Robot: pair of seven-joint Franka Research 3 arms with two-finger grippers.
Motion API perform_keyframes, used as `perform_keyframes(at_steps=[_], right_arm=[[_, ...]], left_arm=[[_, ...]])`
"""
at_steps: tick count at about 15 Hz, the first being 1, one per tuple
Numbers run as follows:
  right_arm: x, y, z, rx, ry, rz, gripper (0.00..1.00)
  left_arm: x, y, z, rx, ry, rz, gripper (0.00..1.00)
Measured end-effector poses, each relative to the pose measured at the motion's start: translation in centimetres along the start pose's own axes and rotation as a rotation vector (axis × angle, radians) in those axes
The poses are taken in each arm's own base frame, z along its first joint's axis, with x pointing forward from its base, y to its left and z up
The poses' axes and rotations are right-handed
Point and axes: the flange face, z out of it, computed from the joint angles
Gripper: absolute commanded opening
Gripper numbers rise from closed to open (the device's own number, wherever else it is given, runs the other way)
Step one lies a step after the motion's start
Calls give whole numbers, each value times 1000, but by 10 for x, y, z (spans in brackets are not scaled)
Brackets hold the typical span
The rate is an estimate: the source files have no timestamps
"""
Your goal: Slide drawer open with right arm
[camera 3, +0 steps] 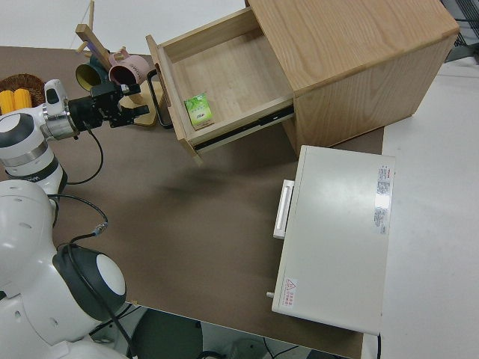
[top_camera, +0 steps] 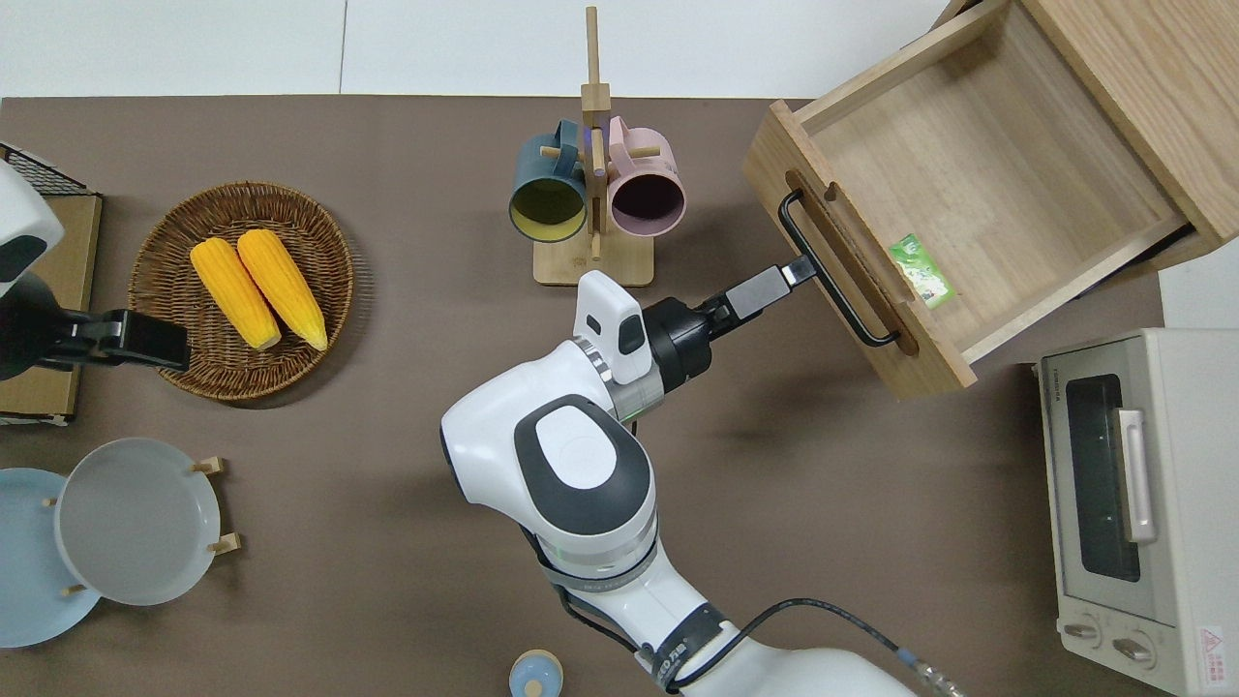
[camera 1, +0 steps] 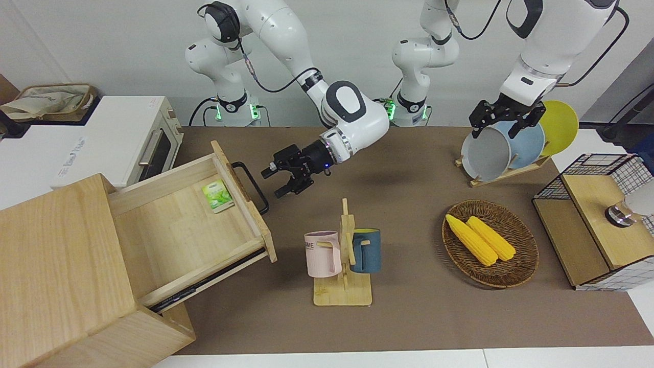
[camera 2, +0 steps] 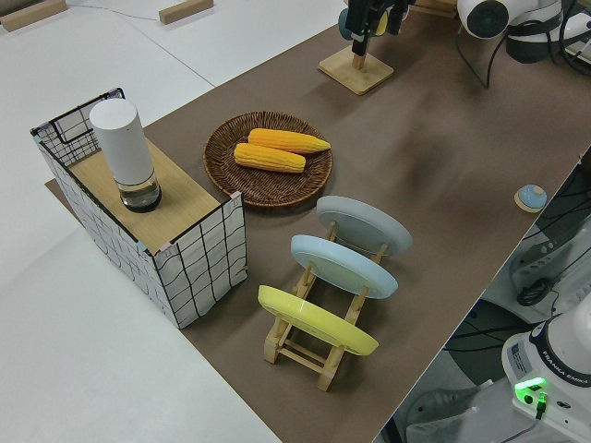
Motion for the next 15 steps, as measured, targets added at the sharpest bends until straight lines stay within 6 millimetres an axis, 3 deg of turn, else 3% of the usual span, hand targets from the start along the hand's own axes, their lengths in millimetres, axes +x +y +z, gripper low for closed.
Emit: perform_keyframes(at_steps=[2,5,7,11,15], right_arm=[[-1,11,-19,132,-53,58,981],[-7,65,-33,316,-127,145,983],[-17,106,-31,435,-183,199,983],[-38,192,5,657,-279,259,983],[-57,254,48,889,-315,284,983]], left_arm=[[0,0,0,0,0,0,993],[0,0,0,0,0,0,993],[0,0,0,0,0,0,993],[0,0,0,0,0,0,993],[0,0,0,0,0,0,993]])
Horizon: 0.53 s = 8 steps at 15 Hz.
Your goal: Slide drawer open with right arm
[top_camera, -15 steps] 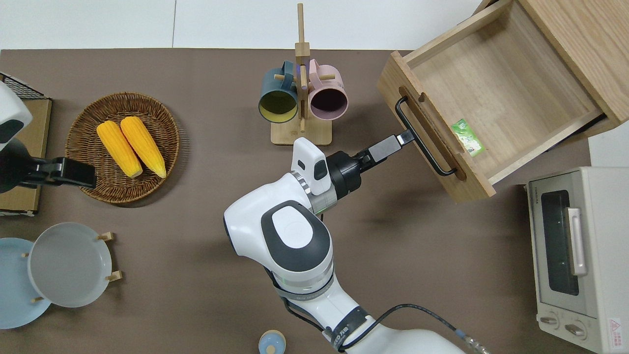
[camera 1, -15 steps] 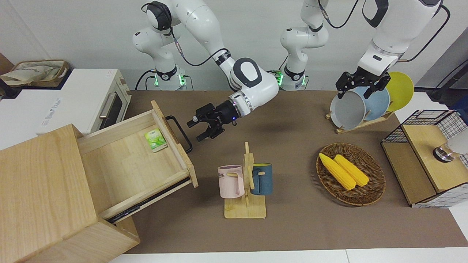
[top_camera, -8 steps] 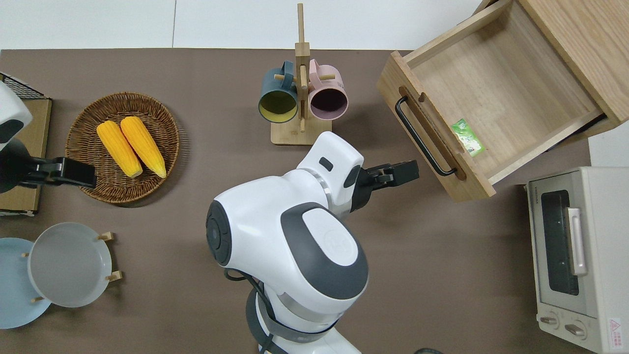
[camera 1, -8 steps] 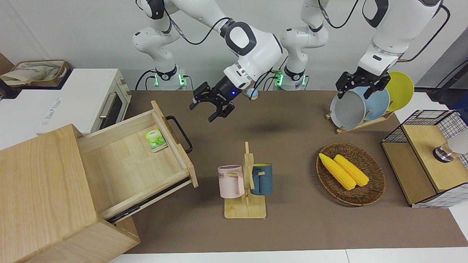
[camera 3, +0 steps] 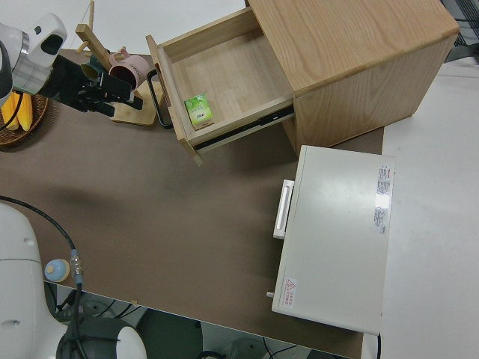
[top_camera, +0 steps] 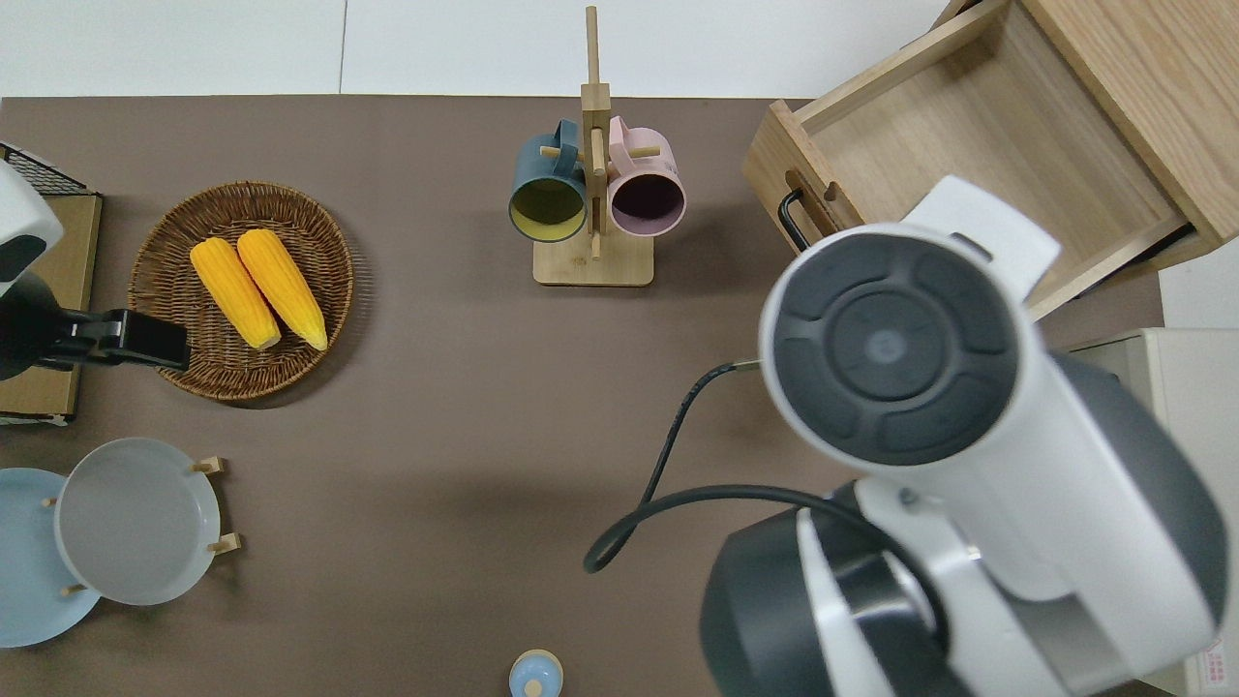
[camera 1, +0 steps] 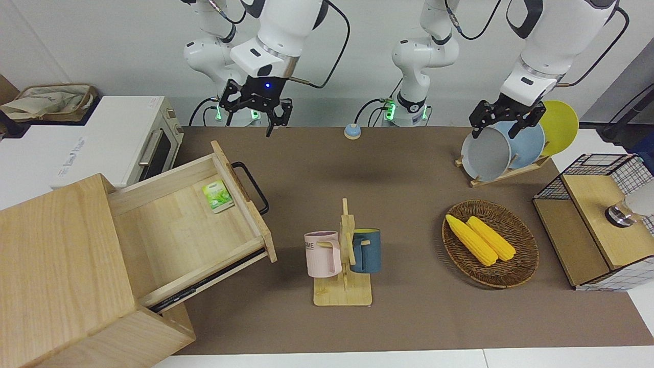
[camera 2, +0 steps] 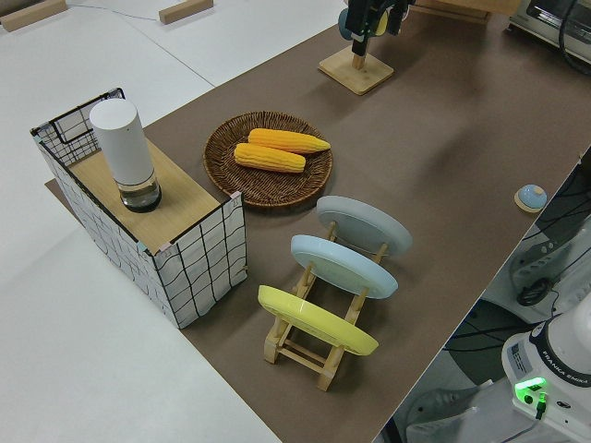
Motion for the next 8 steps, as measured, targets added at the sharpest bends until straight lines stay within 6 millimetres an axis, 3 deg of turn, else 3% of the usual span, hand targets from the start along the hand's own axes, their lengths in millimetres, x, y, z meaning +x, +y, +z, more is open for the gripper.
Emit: perform_keyframes(at_steps=[2,5,6,8], right_arm=[[10,44,8,113,-42,22,983],[31,129,42,339,-100,61,983],[34,150,51,366,-105,63,983],[38,168,65,374,-112,63,985]], left_arm=[[0,0,0,0,0,0,993],[0,0,0,0,0,0,993],[0,0,0,0,0,0,993],[0,0,0,0,0,0,993]])
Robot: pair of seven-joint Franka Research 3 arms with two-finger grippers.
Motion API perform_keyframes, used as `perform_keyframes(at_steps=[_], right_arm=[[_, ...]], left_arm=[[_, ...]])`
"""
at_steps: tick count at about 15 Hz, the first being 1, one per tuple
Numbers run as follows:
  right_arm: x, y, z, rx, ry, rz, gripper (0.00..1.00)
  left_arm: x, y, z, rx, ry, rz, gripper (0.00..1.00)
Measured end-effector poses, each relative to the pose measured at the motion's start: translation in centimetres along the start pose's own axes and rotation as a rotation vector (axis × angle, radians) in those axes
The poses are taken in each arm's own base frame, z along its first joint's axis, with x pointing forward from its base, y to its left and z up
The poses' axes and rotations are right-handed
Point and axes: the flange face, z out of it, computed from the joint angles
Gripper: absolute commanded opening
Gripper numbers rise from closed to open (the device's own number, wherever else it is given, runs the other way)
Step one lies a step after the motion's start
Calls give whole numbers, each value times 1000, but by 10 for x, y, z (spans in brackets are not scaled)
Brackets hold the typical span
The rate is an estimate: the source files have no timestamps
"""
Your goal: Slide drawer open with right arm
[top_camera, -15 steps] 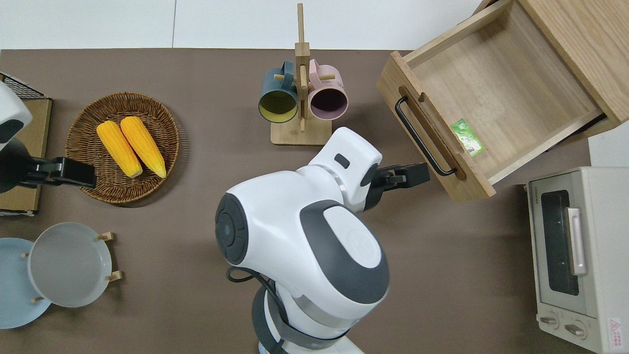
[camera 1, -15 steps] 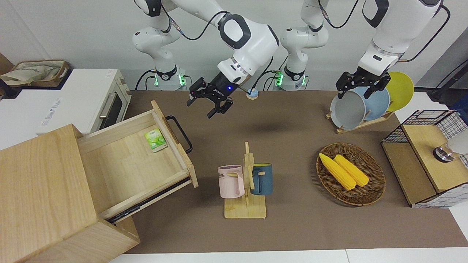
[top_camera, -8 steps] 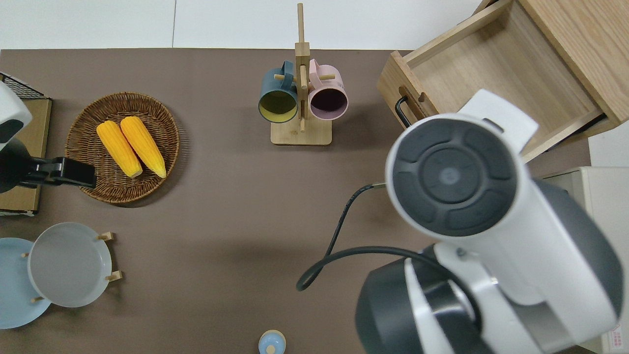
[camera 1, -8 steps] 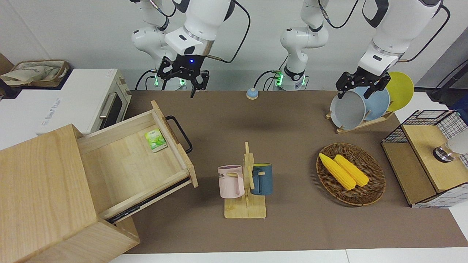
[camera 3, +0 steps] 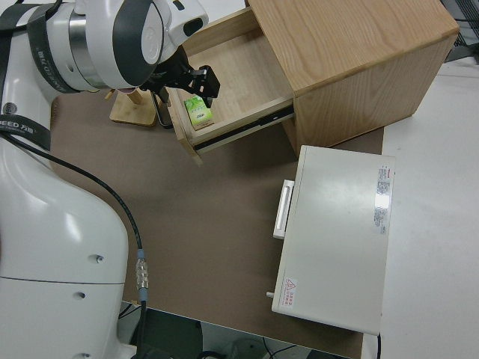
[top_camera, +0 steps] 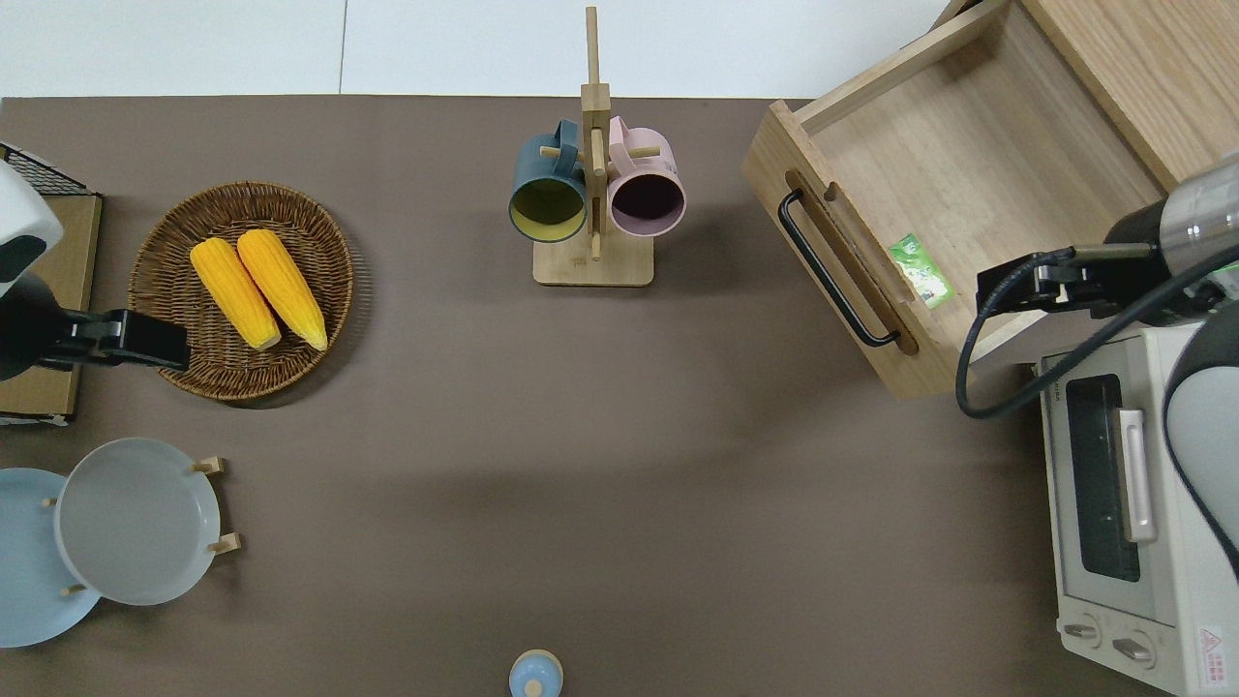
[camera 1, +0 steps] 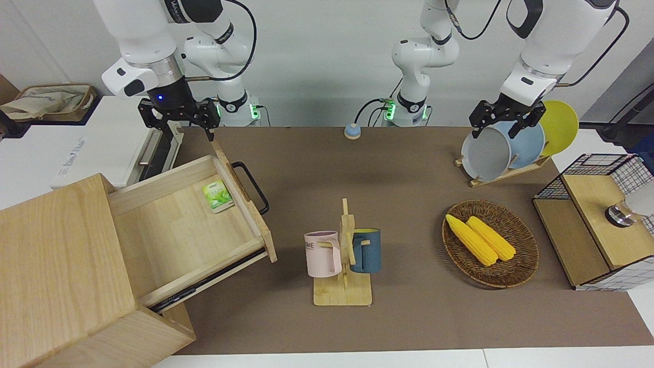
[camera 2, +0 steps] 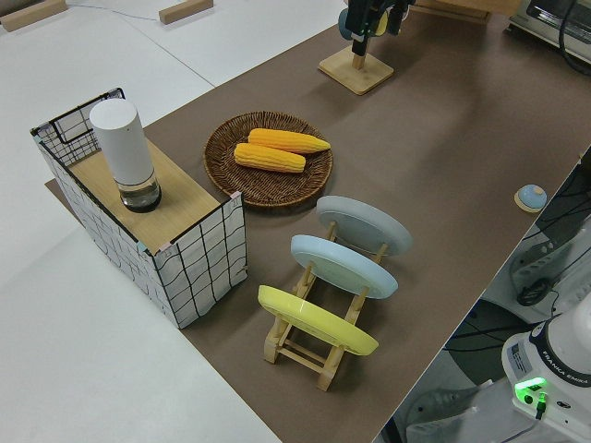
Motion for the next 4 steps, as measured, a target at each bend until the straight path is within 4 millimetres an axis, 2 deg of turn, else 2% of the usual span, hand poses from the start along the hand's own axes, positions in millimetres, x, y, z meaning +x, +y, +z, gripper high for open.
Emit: perform_keyframes(at_steps=[4], right_arm=[[13,12,15,2,3,19,983]], left_arm=[[0,0,0,0,0,0,993]])
